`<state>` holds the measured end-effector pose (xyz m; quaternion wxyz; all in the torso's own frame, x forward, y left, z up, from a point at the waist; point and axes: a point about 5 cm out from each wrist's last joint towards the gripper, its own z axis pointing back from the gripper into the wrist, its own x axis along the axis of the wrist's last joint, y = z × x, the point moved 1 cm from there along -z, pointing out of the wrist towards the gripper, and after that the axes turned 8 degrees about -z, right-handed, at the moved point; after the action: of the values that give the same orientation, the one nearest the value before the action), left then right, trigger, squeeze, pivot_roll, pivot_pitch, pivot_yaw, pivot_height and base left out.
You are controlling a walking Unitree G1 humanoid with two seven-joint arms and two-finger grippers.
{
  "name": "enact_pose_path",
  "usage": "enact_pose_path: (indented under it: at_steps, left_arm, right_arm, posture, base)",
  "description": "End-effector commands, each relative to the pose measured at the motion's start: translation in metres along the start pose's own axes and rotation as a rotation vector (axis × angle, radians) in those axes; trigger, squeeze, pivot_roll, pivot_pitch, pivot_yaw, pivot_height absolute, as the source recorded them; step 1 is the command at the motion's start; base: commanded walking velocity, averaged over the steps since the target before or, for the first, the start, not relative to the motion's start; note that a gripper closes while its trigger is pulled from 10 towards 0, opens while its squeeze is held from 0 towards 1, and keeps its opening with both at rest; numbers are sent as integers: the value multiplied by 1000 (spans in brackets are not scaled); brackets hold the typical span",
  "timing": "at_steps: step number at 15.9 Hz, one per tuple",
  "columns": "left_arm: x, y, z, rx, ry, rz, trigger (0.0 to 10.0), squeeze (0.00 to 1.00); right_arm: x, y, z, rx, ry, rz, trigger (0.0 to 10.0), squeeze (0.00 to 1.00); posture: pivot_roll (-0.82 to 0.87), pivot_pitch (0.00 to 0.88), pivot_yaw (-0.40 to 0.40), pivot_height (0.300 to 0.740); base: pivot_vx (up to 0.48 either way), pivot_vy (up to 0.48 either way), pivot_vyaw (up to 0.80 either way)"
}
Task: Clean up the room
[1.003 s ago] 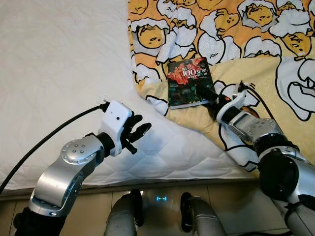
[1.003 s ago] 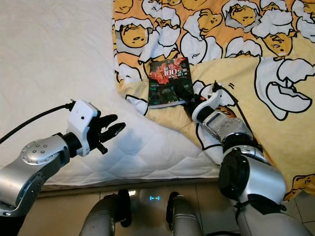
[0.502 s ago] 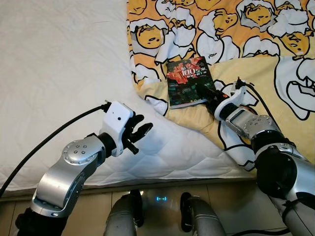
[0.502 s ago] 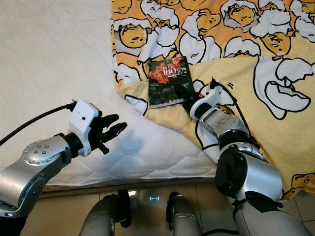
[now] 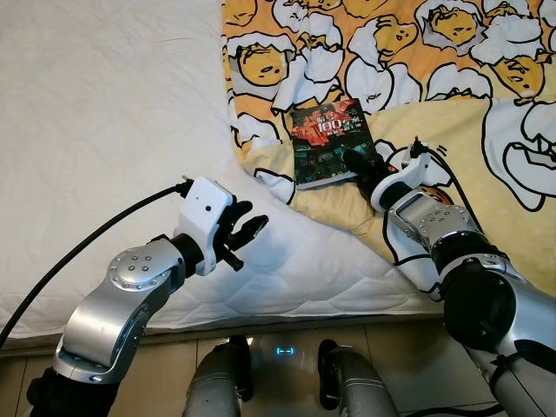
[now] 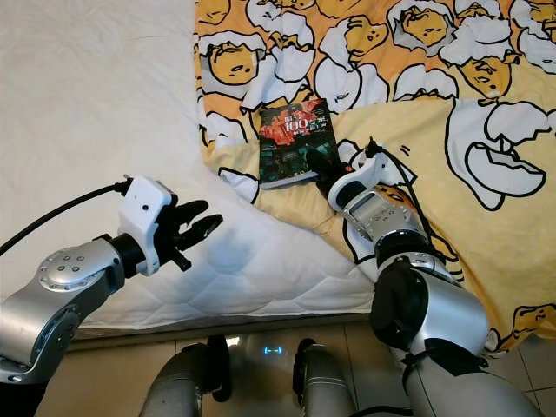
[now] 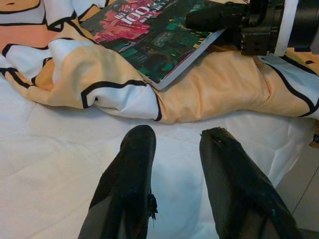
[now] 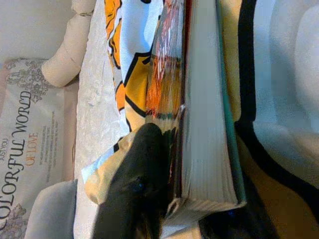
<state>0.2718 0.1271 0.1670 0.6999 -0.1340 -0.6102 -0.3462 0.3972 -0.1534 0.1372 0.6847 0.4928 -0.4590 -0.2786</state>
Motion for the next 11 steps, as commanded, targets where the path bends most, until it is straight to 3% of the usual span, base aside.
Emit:
enact_pose_path:
  at_steps: [1, 7, 11]
  left_arm:
    - [-6, -1, 2, 3, 20, 14, 10000, 0]
    - [-7, -2, 0, 1, 21, 19, 10000, 0]
    - [-6, -2, -2, 44, -4, 27, 10000, 0]
  right_arm:
    - [-3, 4, -3, 14, 4, -14, 0, 0]
    - [0, 1, 0, 23, 0, 1, 0, 0]
    - [17, 11, 9, 174, 0, 50, 0, 0]
  posture:
    - [8, 293, 10, 740]
    - [2, 291, 14, 740]
    - [-6, 249, -6, 740]
  base:
    - [0, 0, 0]
    - [0, 0, 0]
    - [0, 0, 0]
